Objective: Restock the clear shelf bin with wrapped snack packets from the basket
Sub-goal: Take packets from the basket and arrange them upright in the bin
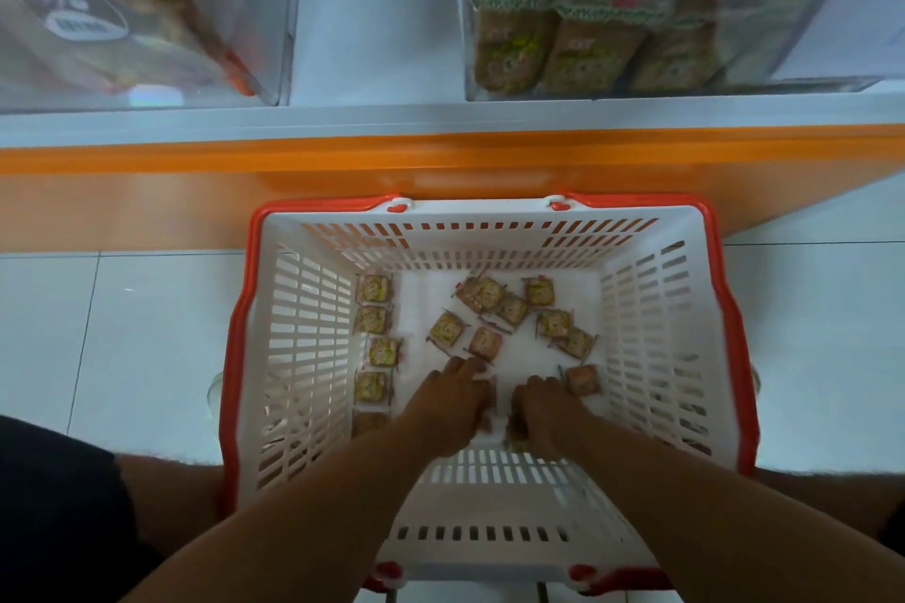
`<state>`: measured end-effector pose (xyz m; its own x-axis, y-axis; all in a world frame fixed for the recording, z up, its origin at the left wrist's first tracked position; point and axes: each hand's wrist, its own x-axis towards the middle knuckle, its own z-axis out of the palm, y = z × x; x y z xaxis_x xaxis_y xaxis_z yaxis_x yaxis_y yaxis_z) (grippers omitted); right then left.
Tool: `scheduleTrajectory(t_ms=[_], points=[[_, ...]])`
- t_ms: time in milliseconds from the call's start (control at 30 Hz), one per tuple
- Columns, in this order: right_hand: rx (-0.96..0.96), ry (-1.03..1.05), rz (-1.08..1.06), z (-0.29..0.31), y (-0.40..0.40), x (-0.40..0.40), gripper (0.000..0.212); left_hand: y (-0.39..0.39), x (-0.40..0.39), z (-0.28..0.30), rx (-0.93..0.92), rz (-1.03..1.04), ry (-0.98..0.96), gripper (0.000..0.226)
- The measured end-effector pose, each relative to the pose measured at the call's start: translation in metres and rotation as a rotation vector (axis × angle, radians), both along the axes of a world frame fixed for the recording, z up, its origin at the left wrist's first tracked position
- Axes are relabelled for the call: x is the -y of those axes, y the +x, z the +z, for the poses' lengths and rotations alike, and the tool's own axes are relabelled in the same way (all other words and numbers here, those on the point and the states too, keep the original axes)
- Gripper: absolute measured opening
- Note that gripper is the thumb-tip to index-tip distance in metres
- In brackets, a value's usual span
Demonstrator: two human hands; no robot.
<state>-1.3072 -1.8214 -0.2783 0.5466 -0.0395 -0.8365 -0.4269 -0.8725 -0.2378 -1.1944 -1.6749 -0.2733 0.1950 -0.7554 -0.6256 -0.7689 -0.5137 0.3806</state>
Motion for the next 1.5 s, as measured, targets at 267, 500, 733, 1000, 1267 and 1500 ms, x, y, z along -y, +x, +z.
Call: scheduleTrajectory(t_ms=[267,500,733,1000,1267,1500], points=[[-0.091,0.035,-0.080,0.010,-0.002,0.021,0.044,-0.014,0.005,-0.006,-0.132,0.205,0.193,0.059],[-0.201,0.159,-0.152,0.018,0.004,0.023,0.041,0.002,0.002,0.011,-0.425,0.580,0.263,0.026],[-0.056,0.205,-0.176,0.109,0.077,0.041,0.035,0.052,0.033,0.092,-0.617,1.005,0.142,0.014],[0.271,0.249,-0.143,0.322,0.112,0.057,0.029,0.120,0.040,0.244,-0.881,0.931,-0.126,0.023],[0.497,0.927,-0.805,0.383,0.093,0.052,0.049,0.105,0.039,0.338,-1.094,1.013,-0.710,0.037],[0.464,1.076,-0.847,0.384,0.094,0.053,0.041,0.091,0.038,0.346,-1.091,0.968,-0.837,0.042]])
